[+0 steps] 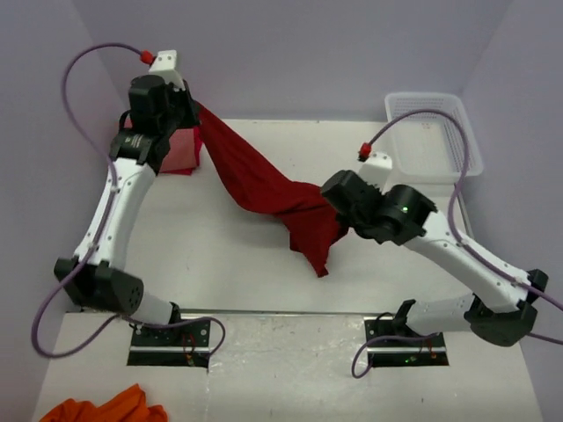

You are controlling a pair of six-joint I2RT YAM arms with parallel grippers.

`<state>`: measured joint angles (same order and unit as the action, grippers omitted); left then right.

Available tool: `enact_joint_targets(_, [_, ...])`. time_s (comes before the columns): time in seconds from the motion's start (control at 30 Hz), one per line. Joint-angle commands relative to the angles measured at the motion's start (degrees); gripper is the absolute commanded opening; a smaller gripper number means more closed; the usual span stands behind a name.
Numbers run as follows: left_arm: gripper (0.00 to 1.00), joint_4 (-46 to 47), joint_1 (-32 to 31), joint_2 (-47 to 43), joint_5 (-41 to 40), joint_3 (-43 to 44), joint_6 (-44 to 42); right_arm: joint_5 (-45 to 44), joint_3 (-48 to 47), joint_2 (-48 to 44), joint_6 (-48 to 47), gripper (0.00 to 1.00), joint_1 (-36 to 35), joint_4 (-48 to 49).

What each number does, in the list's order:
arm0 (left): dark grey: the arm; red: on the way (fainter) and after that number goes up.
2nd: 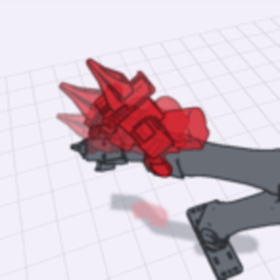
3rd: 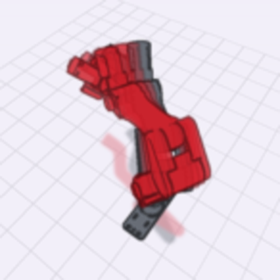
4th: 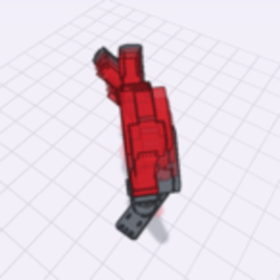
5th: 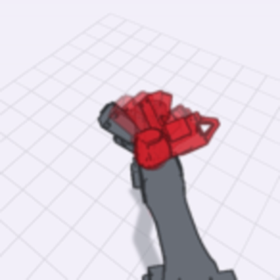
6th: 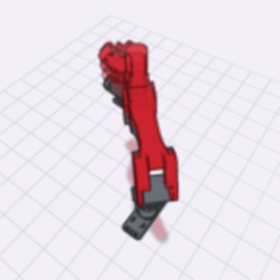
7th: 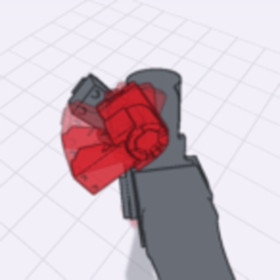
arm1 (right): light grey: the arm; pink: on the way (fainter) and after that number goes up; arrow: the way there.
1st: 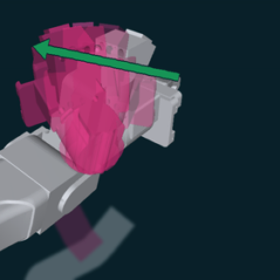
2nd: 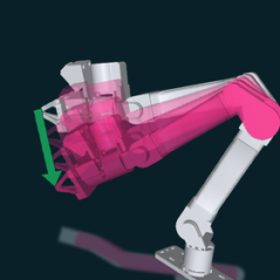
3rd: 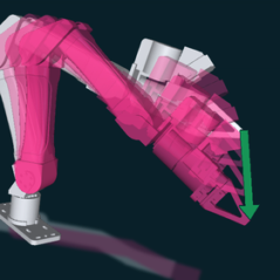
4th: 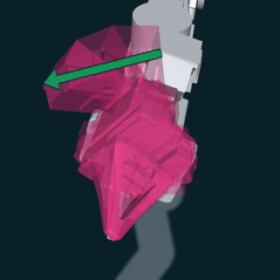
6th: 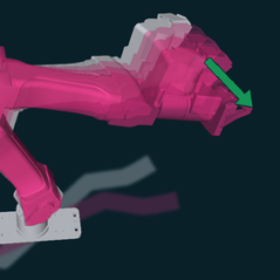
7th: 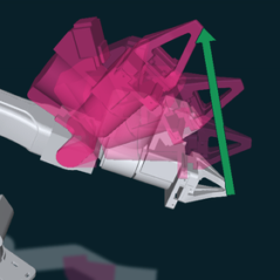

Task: Fold and stack the t-shirts
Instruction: Flatten out the tshirt

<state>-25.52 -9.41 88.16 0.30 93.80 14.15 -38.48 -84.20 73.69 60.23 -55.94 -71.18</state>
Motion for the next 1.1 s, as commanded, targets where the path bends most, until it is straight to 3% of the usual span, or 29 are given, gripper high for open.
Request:
enact_joint_targets(0.0, [0.00, -4.34, 0.53, -11.75, -0.82, 4.54, 0.26, -11.70, -10.78, -2.94, -8.97, 0.00, 1.54, -14.24])
enact_joint_targets(0.13, [0.00, -8.75, 0.53, -20.29, -1.43, 8.41, 0.44, -14.25, -24.48, -4.95, -17.41, 0.00, 2.06, -15.75])
enact_joint_targets(0.33, [0.00, -16.75, 0.53, -28.65, -5.39, 15.62, 0.44, -15.92, -29.87, -9.00, -21.98, 0.00, 3.03, -15.75])
enact_joint_targets(0.5, [0.00, -16.66, 0.36, -35.07, -6.45, 8.96, 2.46, -16.90, -36.37, -6.29, -28.90, 0.00, 3.21, -13.57])
enact_joint_targets(0.57, [0.00, -18.76, 0.36, -34.11, -6.27, 5.70, 2.81, -13.13, -36.21, -4.97, -33.05, 0.00, 7.41, -9.27])
enact_joint_targets(0.67, [0.00, -19.22, 0.27, -31.21, -6.97, -0.44, 4.65, -0.58, -32.00, -1.98, -39.39, 0.00, 17.59, 3.37])
enact_joint_targets(0.7, [0.00, -18.52, 0.36, -31.12, -8.45, -2.29, 5.35, 6.76, -30.51, -0.84, -40.61, 0.00, 20.41, 5.24])
enact_joint_targets(0.73, [0.00, -18.08, 0.36, -30.86, -9.51, -5.79, 6.58, 9.80, -29.97, 2.48, -41.06, 0.00, 26.09, 6.74])
enact_joint_targets(0.83, [0.00, -17.99, 0.36, -29.63, -14.87, -10.89, 8.60, 17.62, -31.63, 9.08, -42.29, 0.00, 34.11, 7.90])
enact_joint_targets(1.07, [0.00, -14.48, 0.44, -25.32, -19.89, -23.38, 15.55, 25.82, -38.48, 28.77, -45.73, 0.00, 41.00, 7.11])
